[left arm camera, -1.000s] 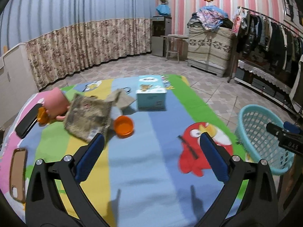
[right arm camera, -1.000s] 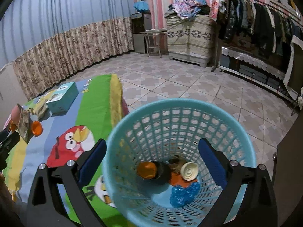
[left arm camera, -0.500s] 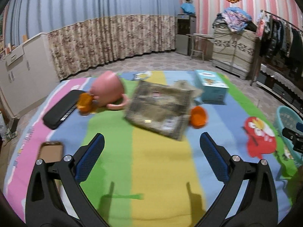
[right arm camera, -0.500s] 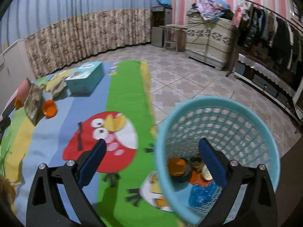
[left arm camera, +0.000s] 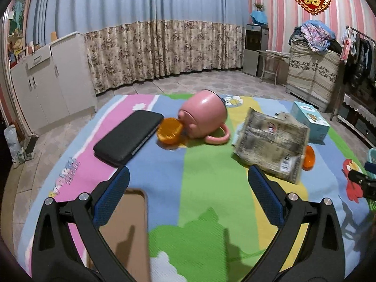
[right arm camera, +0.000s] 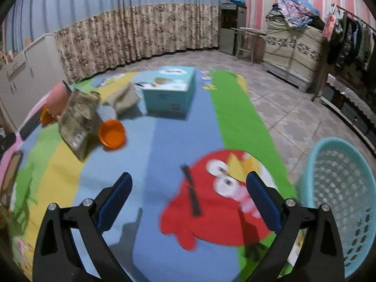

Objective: Collect trash
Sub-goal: 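Move both tools back over the mat toward the snack packet, then grasp the orange cup with the right tool while the left tool grasps the printed snack packet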

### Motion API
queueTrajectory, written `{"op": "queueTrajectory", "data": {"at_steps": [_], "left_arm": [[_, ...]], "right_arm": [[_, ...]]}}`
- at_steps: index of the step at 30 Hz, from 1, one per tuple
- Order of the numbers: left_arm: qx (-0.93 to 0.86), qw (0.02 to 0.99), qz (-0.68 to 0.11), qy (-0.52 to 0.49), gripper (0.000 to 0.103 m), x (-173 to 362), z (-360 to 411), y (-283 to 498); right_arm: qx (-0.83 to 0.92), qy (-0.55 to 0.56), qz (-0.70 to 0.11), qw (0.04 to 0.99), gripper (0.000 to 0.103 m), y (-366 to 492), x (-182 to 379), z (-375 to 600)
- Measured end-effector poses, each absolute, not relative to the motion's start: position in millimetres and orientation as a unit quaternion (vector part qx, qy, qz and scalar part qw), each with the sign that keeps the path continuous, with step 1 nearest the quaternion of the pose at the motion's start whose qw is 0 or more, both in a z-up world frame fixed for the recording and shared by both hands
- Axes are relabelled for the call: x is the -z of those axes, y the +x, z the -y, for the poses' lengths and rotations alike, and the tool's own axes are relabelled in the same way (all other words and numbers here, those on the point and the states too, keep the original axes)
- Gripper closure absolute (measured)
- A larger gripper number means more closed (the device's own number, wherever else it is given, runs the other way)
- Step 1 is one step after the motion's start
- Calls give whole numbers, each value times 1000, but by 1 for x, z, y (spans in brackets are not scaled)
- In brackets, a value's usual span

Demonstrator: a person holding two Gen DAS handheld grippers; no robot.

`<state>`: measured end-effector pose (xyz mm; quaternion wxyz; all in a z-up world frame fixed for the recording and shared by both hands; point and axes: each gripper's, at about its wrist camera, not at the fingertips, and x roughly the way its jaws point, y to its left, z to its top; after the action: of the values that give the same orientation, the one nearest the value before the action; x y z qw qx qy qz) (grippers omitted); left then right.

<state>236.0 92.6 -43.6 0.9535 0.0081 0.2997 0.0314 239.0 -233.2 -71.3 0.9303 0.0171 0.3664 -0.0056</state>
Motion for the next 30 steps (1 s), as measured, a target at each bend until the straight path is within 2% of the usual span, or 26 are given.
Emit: {"op": "queueTrajectory", "data": {"at_steps": [13,16,23,25,27,30], "left_arm": [[-23,961,-275,33,6,31,-97,265],[-18,961,-273,38,6,31,-93,268],[-6,952,-306,21,6,33,-91,281],[-8,950,-311,19,6,33,-89,284],[-10,950,-313,21,6,32,-86,285],[-5,950,-313,21,6,28,-78,286]], "right_arm": [[-51,-26,-389,919,11,288,83,173],[-67,-49,-401,912,22,297,89,159],[-93,-43,-412,905,35,312,90,152],[-101,-43,-416,903,50,316,92,151],[-110,-40,-421,900,60,319,93,152],[-114,-34,-414,903,63,316,91,156]]}}
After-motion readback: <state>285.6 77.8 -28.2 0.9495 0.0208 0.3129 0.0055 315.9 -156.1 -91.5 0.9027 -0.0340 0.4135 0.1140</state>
